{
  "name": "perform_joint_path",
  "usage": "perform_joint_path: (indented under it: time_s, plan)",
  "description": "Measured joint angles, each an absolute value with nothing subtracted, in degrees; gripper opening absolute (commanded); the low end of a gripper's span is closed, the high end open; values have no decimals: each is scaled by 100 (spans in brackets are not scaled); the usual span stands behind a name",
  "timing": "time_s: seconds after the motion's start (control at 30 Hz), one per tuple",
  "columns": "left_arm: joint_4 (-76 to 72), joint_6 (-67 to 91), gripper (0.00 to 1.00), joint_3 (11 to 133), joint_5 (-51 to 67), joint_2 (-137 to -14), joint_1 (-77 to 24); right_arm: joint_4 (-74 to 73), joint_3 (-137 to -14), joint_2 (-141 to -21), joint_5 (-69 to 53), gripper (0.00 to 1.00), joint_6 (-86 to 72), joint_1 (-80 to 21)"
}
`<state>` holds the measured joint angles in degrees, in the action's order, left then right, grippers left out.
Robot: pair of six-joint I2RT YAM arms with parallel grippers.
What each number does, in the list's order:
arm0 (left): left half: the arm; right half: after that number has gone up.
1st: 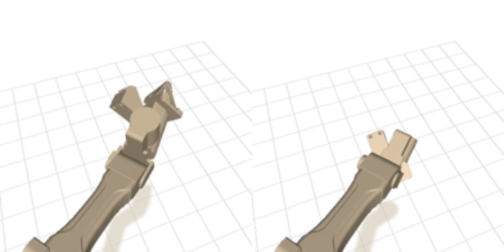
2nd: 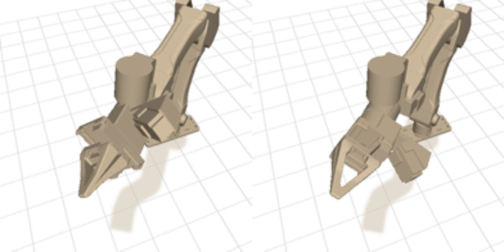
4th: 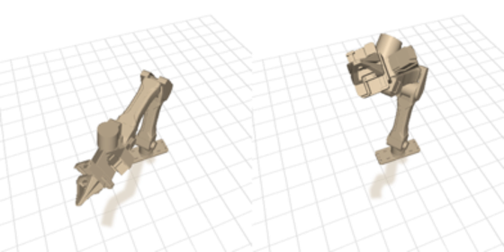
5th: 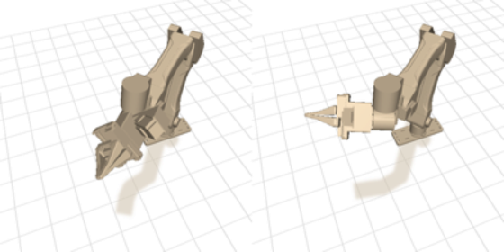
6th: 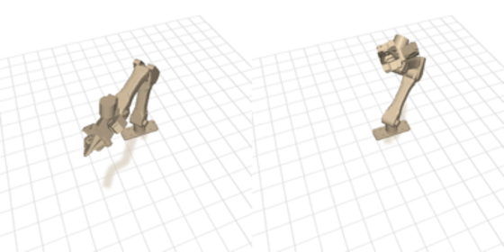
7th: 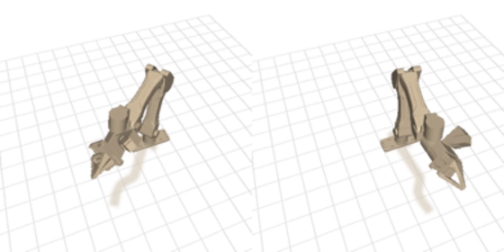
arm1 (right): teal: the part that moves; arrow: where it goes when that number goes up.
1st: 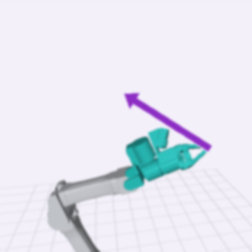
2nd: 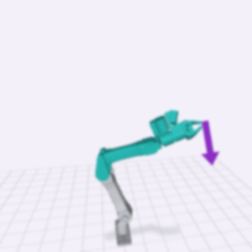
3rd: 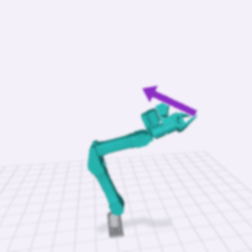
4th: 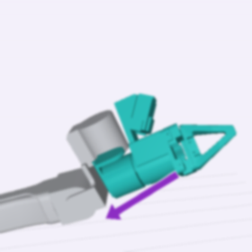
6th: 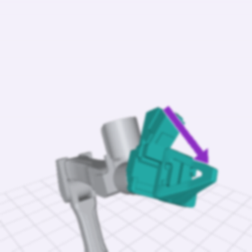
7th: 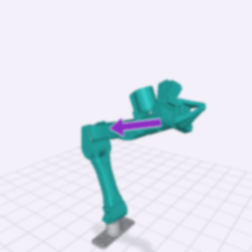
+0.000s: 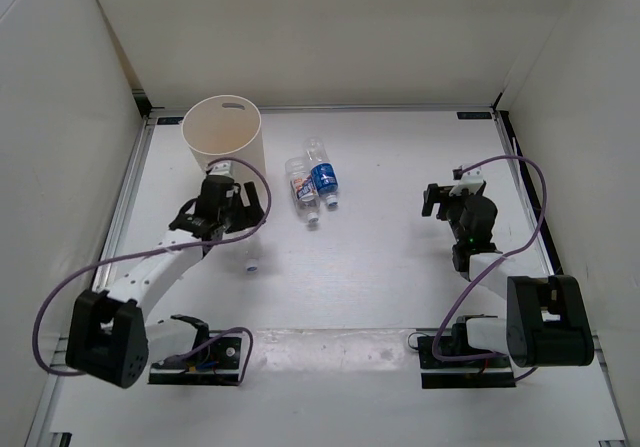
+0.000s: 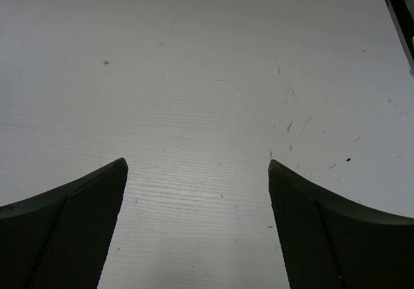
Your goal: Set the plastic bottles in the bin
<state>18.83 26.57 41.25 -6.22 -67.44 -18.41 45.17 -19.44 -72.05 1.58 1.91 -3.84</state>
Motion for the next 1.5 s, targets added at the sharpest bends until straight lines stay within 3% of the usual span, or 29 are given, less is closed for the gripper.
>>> perform_joint_path:
  time_s: [0.3, 1.0, 1.23, 1.37, 1.5]
  plan:
    - [2257, 2805, 100, 4952, -489, -7883, -2005, 4517, -1944, -7205, 154, 90, 191, -381]
    - [2849, 3116, 100, 5076, -615, -8315, -2005, 4517, -1944, -7205, 137, 90, 191, -344]
    - [3127, 3188, 86, 5074, -615, -8569, -2005, 4517, -1944, -7205, 134, 90, 191, -344]
    - [3162, 3170, 69, 5068, -596, -8576, -2005, 4517, -1944, -7205, 134, 90, 191, -344]
    - [3127, 3103, 58, 5059, -526, -8562, -2005, 4517, -1944, -7205, 134, 90, 191, -344]
